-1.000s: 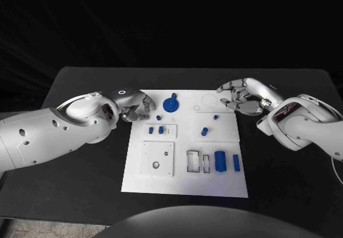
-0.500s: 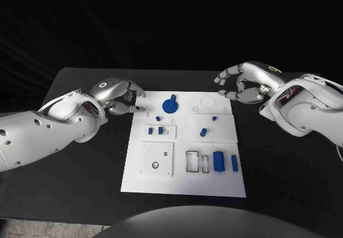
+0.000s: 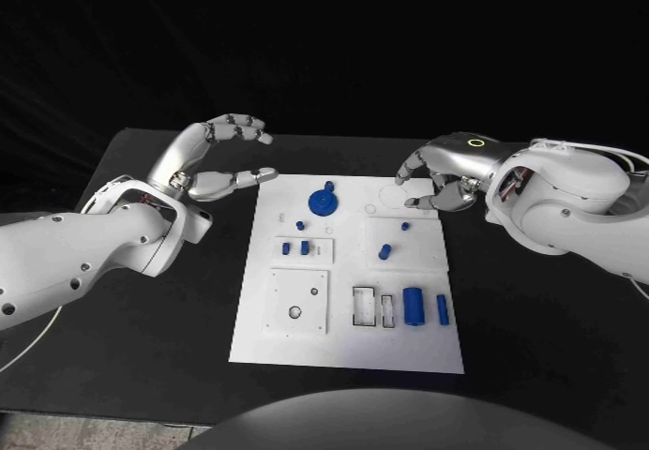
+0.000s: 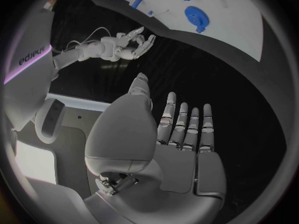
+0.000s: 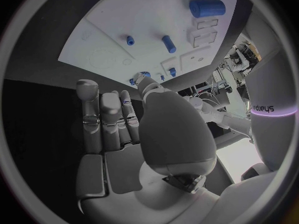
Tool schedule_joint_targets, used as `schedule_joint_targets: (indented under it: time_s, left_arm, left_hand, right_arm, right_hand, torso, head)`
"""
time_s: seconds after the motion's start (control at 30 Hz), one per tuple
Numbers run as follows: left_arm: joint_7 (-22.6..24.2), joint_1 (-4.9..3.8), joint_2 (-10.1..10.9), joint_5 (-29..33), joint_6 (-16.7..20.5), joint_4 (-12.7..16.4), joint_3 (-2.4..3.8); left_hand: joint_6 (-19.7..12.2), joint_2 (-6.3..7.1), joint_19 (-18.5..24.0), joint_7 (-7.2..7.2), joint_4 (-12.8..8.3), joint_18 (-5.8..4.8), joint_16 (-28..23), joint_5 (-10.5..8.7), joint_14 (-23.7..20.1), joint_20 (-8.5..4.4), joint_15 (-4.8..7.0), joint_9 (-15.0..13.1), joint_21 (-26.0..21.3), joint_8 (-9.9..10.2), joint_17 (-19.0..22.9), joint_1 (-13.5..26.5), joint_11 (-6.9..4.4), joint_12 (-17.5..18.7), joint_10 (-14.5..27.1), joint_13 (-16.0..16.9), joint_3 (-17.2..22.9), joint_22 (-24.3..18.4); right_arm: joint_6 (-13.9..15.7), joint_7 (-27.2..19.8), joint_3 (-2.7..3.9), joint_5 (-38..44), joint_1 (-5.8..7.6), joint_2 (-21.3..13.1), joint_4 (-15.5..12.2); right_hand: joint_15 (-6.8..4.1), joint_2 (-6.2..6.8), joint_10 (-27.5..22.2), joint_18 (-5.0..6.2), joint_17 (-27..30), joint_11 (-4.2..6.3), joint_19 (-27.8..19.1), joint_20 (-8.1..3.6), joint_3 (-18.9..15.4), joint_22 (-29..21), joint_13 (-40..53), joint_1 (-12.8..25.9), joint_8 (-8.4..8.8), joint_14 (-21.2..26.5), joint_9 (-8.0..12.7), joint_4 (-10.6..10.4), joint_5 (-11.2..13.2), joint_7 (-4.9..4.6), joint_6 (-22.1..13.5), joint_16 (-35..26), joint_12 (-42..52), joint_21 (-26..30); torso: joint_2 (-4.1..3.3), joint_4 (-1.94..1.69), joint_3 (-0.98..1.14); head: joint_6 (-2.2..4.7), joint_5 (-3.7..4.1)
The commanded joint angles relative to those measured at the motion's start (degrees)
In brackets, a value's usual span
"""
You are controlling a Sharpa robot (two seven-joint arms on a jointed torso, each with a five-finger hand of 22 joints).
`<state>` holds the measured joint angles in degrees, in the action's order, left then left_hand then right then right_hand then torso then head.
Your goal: Assemble the parts on the task board
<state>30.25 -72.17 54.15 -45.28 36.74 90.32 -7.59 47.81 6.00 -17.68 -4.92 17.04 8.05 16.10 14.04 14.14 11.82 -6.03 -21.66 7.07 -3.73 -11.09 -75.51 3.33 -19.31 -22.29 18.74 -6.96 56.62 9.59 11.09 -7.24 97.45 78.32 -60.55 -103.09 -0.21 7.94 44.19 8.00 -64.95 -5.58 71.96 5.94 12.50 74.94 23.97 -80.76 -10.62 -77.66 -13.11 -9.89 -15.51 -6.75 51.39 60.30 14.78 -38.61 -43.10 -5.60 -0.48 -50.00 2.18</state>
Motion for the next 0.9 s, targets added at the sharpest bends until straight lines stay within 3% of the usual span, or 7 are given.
schedule_joint_targets:
  time_s: [0.03,0.1,0.2,0.27,0.43,0.7,0.9]
  left_arm:
    - [8.7,-0.05,0.12,19.83,-5.7,1.14,-0.03]
    - [9.51,-0.04,0.14,23.62,-6.64,1.73,-0.06]
    - [10.31,-0.03,0.18,27.89,-7.4,2.35,-0.08]
    - [10.61,-0.03,0.23,29.46,-7.71,2.55,-0.09]
    - [10.7,-0.03,0.38,31.09,-8.43,2.67,-0.17]
    - [10.46,-0.02,0.39,31.69,-8.98,2.33,-0.28]
    - [10.1,0.0,0.2,31.54,-9.38,2.04,-0.4]
  left_hand:
    - [-1.86,0.41,0.96,0.99,0.15,0.13,-5.4,-0.44,-3.08,1.17,-1.01,2.44,-2.54,0.03,3.63,1.36,-1.27,3.09,3.21,-4.52,-0.37,-2.71]
    - [-4.5,0.66,2.1,0.9,0.06,0.24,-7.37,-0.47,-3.76,1.82,-1.63,4.5,-3.65,0.14,4.96,2.36,-1.22,4.02,3.93,-6.54,-0.58,-4.47]
    - [-14.19,0.22,4.78,0.12,0.09,0.67,-9.02,-0.29,-3.55,2.44,-2.31,9.82,-3.67,0.67,6.08,2.97,-0.52,4.69,4.33,-9.08,-0.24,-8.41]
    - [-15.96,-0.35,6.04,-0.18,0.02,1.13,-9.65,0.05,-3.37,2.54,-2.44,11.42,-3.83,0.87,6.52,2.93,-0.29,4.74,4.3,-10.16,0.08,-11.49]
    - [-15.94,-2.2,8.51,-0.78,0.0,1.69,-10.81,1.43,-3.36,2.89,-2.68,13.31,-4.04,0.87,7.34,1.7,0.4,4.52,4.19,-11.99,0.9,-16.81]
    - [-14.03,-3.71,8.87,-1.25,-0.13,2.1,-11.14,2.84,-2.01,3.89,-3.36,14.81,-3.87,0.68,7.69,-0.18,0.93,3.59,3.74,-13.73,1.11,-18.47]
    - [-12.48,-5.04,8.32,-1.4,-0.21,2.23,-11.45,4.06,-1.43,4.26,-3.59,15.9,-3.71,0.56,8.03,-1.78,1.15,2.79,3.58,-15.02,0.86,-18.9]
  right_arm:
    - [-5.01,2.68,0.01,3.83,-0.73,0.31,0.36]
    - [-5.12,2.69,0.01,3.96,-1.23,0.46,0.57]
    - [-4.98,2.57,0.01,3.73,-1.92,0.61,0.91]
    - [-4.77,2.33,0.01,3.1,-2.3,0.66,1.19]
    - [-4.36,1.83,0.0,1.22,-2.98,0.56,1.6]
    - [-3.65,1.12,0.0,0.29,-3.84,0.62,2.11]
    - [-1.35,-0.97,0.0,0.05,-4.77,1.17,2.99]
  right_hand:
    - [-0.03,0.13,0.67,0.58,0.2,0.08,0.4,-0.05,-0.48,0.88,-0.36,0.27,0.4,-0.22,0.08,0.09,-0.43,-0.01,-0.05,0.11,-0.2,-0.03]
    - [-0.09,0.09,0.99,0.57,0.27,0.16,0.53,-0.08,-0.63,0.91,-0.57,0.18,0.58,-0.27,0.06,0.16,-0.72,-0.04,-0.07,0.16,-0.13,-0.04]
    - [-0.33,-0.13,2.38,0.35,-0.25,0.45,1.39,-0.27,-0.96,1.35,-0.87,0.21,0.66,-0.91,-0.2,0.18,-1.42,0.1,0.45,1.18,0.51,-1.36]
    - [-0.45,-0.26,3.23,0.16,-0.64,0.52,2.04,-0.39,-1.12,1.72,-1.03,0.2,0.6,-1.42,-0.47,0.22,-2.2,0.11,0.99,1.96,0.97,-2.37]
    - [-0.38,-0.21,4.37,-0.07,-0.99,0.49,2.87,-0.46,-1.86,2.22,-1.28,1.22,0.81,-2.01,-0.93,-0.33,-2.35,-0.25,1.26,2.86,1.7,-3.48]
    - [-0.24,-0.23,4.73,-0.15,-1.04,0.47,3.21,-0.4,-2.36,2.45,-1.45,1.74,1.08,-2.21,-1.17,-0.72,-1.97,-0.45,1.16,3.21,2.03,-3.83]
    - [-0.4,-0.67,6.01,-0.22,-0.94,0.52,3.62,-0.47,-0.59,3.03,-2.3,-0.61,1.02,-2.31,-2.13,0.73,-10.48,-0.57,2.24,3.74,2.58,-4.17]
  torso:
    - [0.0,0.18,-0.1]
    - [0.0,0.12,-0.04]
    - [-0.03,0.17,0.0]
    - [-0.04,0.23,0.0]
    - [0.02,0.32,0.07]
    - [0.13,0.27,-0.02]
    - [0.1,0.26,-0.06]
  head:
    - [0.0,0.07]
    - [0.0,0.21]
    - [0.0,0.31]
    - [0.0,0.2]
    - [0.0,0.23]
    - [0.0,0.52]
    - [0.0,0.61]
